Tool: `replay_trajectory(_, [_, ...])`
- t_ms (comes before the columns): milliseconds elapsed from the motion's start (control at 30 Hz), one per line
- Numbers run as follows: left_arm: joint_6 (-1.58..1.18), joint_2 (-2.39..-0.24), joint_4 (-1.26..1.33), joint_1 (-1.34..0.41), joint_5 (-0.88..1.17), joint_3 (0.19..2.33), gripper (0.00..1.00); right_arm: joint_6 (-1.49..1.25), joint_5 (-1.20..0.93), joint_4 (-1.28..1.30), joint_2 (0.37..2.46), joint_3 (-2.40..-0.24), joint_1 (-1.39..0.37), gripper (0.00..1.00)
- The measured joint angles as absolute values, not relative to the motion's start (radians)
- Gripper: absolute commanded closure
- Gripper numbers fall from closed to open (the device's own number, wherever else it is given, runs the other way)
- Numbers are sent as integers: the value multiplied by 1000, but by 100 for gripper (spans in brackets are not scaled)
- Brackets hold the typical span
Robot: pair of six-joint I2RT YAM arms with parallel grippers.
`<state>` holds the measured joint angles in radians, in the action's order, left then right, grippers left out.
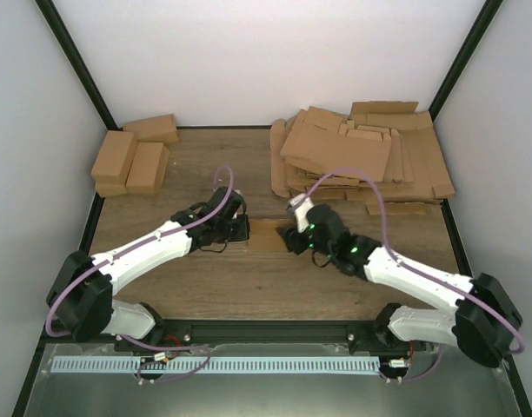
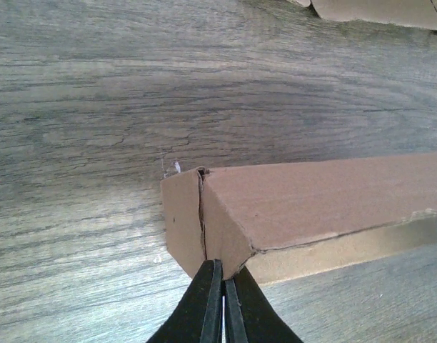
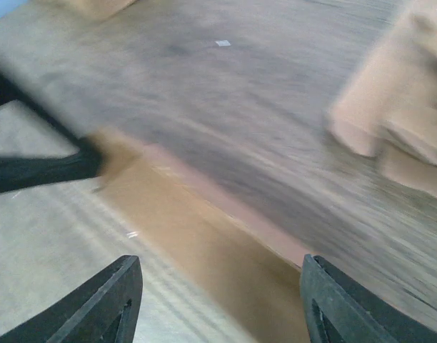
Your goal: Fold the paper box
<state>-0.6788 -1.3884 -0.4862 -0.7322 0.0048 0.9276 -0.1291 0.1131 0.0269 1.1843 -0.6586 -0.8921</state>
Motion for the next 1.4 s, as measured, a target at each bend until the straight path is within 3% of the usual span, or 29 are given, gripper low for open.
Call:
replay_trajectory(267, [-672,-1391,-494,-732,3,934,96,-264,-75,247,1056,-707,-509,36])
replay_trajectory(600, [-656,-1420,-525,-732,-4,976,95,-285,-239,276,1072,-681,-488,35])
replay_trajectory(967, [-646,-1437,-544,-732,-15,998,96,-290,-227,247,1088,-621,-487,56])
replay_trajectory(1400, [-646,-1437,-546,-733,-15,999,95,-312,-179,294,1139,-657,-488,99])
